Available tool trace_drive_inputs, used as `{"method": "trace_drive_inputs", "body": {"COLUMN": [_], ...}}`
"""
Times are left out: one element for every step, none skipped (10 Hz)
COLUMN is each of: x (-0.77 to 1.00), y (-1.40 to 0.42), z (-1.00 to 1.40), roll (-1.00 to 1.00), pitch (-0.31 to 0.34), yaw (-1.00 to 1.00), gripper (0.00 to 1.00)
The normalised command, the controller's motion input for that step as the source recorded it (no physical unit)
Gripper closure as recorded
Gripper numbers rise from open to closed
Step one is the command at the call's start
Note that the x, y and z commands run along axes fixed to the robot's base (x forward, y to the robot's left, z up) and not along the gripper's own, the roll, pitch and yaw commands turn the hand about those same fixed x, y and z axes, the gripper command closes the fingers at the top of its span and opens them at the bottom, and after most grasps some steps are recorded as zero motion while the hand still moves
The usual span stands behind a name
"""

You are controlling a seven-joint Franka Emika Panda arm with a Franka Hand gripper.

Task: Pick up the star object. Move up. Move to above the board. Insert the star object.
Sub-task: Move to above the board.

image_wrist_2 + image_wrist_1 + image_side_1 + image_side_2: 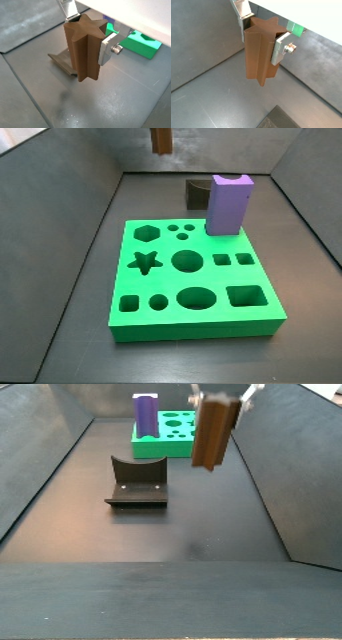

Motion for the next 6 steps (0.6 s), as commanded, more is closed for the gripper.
{"method": "trace_drive_inputs", "body": {"x": [-0.04,-0.03,-0.03,-0.02,-0.02,-0.02], "y": [0.01,0.01,0.01,0.01,0.0,0.0], "z": [1.0,1.0,1.0,1.0,1.0,1.0], "roll": [0.09,0.1,0.1,0.11,0.1,0.09], "pitch": [0.056,0.078,0.087,0.09,0.09,0.088], "yaw": [0.02,0.03,0.03,0.04,0.04,0.04], "gripper": [1.0,1.0,1.0,1.0,1.0,1.0]}}
